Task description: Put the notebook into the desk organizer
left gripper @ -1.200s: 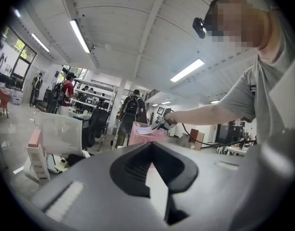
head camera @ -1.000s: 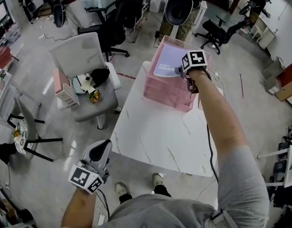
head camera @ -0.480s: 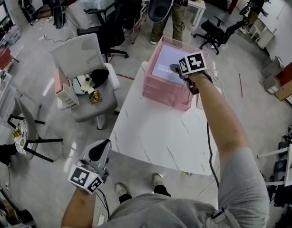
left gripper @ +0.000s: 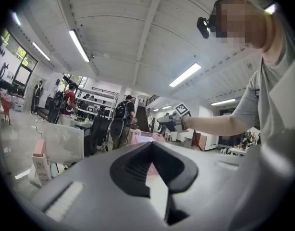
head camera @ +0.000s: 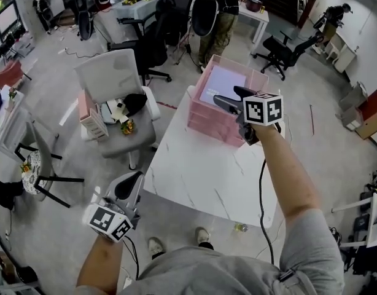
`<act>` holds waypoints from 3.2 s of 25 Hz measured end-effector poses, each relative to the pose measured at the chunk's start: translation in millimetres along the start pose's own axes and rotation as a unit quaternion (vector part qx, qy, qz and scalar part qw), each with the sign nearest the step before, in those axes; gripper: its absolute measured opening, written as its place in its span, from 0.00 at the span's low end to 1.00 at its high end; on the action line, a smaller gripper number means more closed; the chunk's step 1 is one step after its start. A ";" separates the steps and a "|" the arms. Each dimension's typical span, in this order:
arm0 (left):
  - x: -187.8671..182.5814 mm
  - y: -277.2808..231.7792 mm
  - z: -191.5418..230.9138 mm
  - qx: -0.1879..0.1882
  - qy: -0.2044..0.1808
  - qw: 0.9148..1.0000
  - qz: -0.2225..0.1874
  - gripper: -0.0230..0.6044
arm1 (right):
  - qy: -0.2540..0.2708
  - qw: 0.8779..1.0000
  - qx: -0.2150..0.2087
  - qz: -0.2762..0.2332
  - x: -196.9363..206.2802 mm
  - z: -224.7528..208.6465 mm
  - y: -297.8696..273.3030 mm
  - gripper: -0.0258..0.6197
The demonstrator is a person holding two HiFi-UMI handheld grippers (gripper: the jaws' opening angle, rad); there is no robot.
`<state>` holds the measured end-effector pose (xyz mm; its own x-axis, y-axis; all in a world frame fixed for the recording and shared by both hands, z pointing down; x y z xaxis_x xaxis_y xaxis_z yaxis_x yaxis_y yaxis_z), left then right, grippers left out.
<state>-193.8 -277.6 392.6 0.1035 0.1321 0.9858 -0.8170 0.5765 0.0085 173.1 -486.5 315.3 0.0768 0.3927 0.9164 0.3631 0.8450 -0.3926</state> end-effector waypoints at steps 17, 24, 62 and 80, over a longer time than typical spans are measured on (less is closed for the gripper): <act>-20.1 48.4 -34.3 -0.025 -0.014 0.999 -0.013 0.13 | 0.023 0.980 -0.165 -0.112 60.1 135.5 108.7 0.26; -4.8 67.6 -49.2 -0.036 -0.011 0.999 -0.004 0.13 | 0.023 0.979 -0.172 -0.110 111.1 172.7 134.4 0.11; 45.4 95.7 -71.0 -0.065 0.025 0.998 0.000 0.13 | 0.022 0.978 -0.184 -0.095 184.4 214.6 143.1 0.04; 44.4 95.9 -70.9 -0.065 0.025 0.998 -0.001 0.13 | 0.028 0.978 -0.186 -0.090 187.1 214.0 143.3 0.04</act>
<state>-227.4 -159.3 425.3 0.1369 0.1686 0.9761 -0.7364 0.6764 -0.0136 40.8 -214.2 413.8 0.0276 0.2199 0.9751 0.6869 0.7046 -0.1783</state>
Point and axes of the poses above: the fingertips, and each gripper's own axes: y backward along the fingers, z to its left, x out of its underside, the point moved 7 cm from there along y, backward along the fingers, and after that the axes turned 11 degrees about x, right-handed, at the moved point
